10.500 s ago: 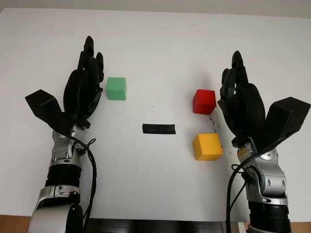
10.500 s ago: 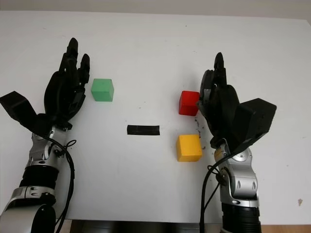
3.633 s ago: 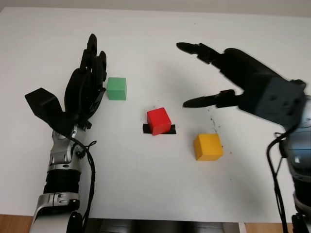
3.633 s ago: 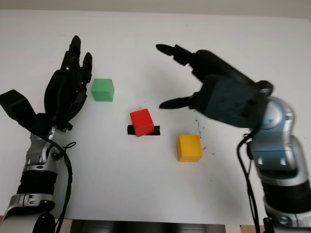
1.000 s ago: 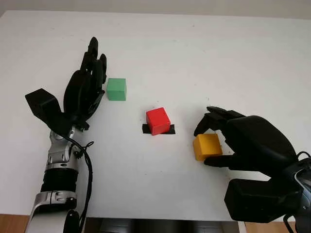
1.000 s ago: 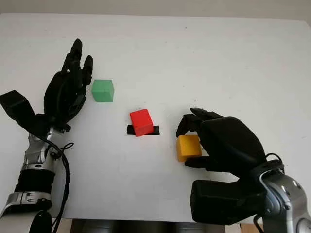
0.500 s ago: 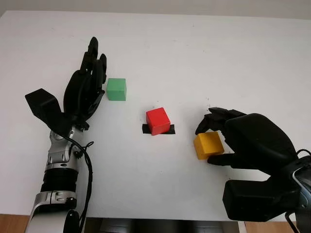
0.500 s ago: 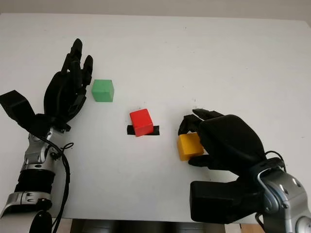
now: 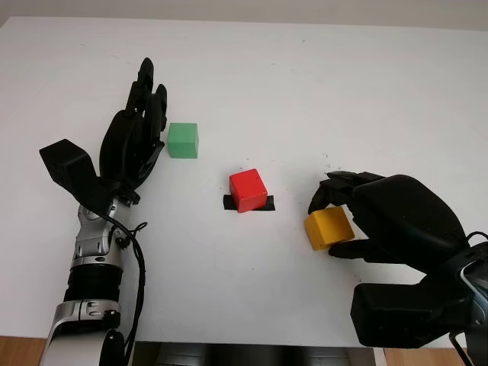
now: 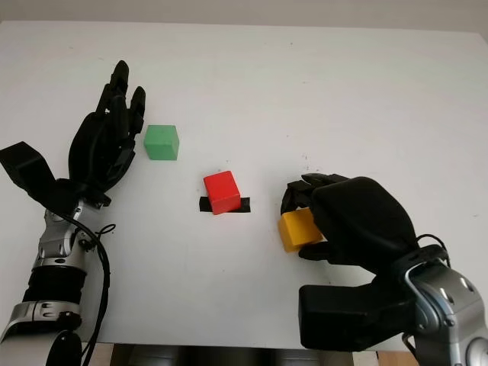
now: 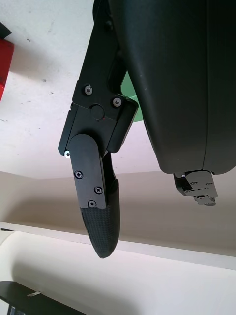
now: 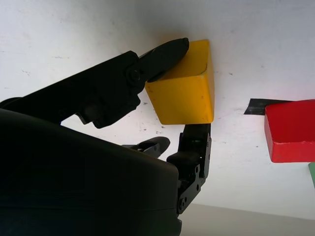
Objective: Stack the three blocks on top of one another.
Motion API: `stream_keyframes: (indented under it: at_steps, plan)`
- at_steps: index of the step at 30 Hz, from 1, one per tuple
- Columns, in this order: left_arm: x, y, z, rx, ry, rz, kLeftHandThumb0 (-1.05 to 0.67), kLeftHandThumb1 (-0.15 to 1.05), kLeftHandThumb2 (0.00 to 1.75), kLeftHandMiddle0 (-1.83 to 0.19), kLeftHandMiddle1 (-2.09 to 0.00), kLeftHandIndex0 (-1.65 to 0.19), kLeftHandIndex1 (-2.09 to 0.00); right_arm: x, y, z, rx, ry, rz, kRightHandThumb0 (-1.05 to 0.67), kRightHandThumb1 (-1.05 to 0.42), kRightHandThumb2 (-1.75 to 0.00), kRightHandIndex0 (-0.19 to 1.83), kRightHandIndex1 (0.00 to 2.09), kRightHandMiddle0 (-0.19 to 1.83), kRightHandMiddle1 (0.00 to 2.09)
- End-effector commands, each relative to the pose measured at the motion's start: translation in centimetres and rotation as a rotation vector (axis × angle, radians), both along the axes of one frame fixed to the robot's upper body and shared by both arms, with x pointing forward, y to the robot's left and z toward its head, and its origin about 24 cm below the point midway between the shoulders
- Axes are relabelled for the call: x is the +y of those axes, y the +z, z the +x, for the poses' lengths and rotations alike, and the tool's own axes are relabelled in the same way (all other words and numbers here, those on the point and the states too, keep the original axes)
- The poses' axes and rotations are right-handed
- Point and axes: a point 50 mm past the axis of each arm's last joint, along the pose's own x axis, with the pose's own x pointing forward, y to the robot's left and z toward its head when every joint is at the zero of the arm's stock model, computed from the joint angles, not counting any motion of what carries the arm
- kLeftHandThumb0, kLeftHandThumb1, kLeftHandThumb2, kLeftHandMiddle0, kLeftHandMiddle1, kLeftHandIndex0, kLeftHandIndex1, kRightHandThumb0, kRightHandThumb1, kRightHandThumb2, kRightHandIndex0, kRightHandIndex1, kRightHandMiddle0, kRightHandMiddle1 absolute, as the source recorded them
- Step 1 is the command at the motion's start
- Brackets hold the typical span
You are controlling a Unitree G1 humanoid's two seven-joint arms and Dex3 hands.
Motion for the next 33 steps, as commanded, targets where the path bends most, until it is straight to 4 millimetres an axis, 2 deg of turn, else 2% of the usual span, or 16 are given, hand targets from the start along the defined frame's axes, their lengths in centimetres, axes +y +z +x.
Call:
stream_keyframes:
  at_steps: [1,6,11,16,21,24,26,33]
  plan:
    - [0.0,0.7,0.1,-0.025,0.000,0.002,-0.81,1.05,0.52,0.19,0.00,0.19,0.00,0.0,0.5,0.0,-0.016,0.006,0.008,-0.31,-0.92,-0.06,0.48,0.09,0.47,1.30]
    - [0.0,0.8,0.1,-0.027,-0.006,0.003,-0.80,1.05,0.52,0.19,0.00,0.19,0.00,-0.1,1.2,0.2,-0.028,0.006,0.085,-0.29,-0.92,-0.05,0.49,0.08,0.45,1.36]
    - [-0.1,0.7,0.2,-0.029,-0.006,0.010,-0.80,1.05,0.53,0.19,0.00,0.19,0.00,-0.3,3.1,1.3,-0.099,0.013,0.159,-0.30,-0.94,-0.06,0.49,0.08,0.39,1.47]
    - [-0.2,0.7,0.2,-0.031,-0.007,0.005,-0.79,1.05,0.54,0.19,0.00,0.19,0.00,-0.1,5.6,3.0,-0.192,0.049,0.177,-0.32,-0.89,-0.05,0.53,0.10,0.52,1.35]
    - [-0.4,0.6,0.2,-0.035,-0.014,0.005,-0.79,1.05,0.54,0.19,0.00,0.19,0.00,0.4,7.1,5.1,-0.222,0.091,0.314,-0.36,-0.87,-0.05,0.51,0.09,0.58,1.37]
    - [-0.5,0.6,0.1,-0.033,-0.011,0.001,-0.79,1.05,0.55,0.19,0.00,0.19,0.00,1.0,7.3,6.4,-0.170,0.114,0.451,-0.34,-0.90,-0.06,0.47,0.06,0.49,1.43]
    - [-0.6,0.6,0.1,-0.033,-0.011,0.000,-0.79,1.05,0.55,0.19,0.00,0.19,0.00,1.3,7.2,6.9,-0.158,0.122,0.479,-0.37,-0.91,-0.06,0.46,0.06,0.47,1.45]
    - [-0.4,0.5,-0.1,-0.038,-0.007,-0.009,-0.79,1.05,0.54,0.19,0.00,0.19,0.00,2.7,5.0,9.1,-0.072,0.182,0.561,-0.39,-0.92,-0.06,0.40,0.03,0.43,1.47]
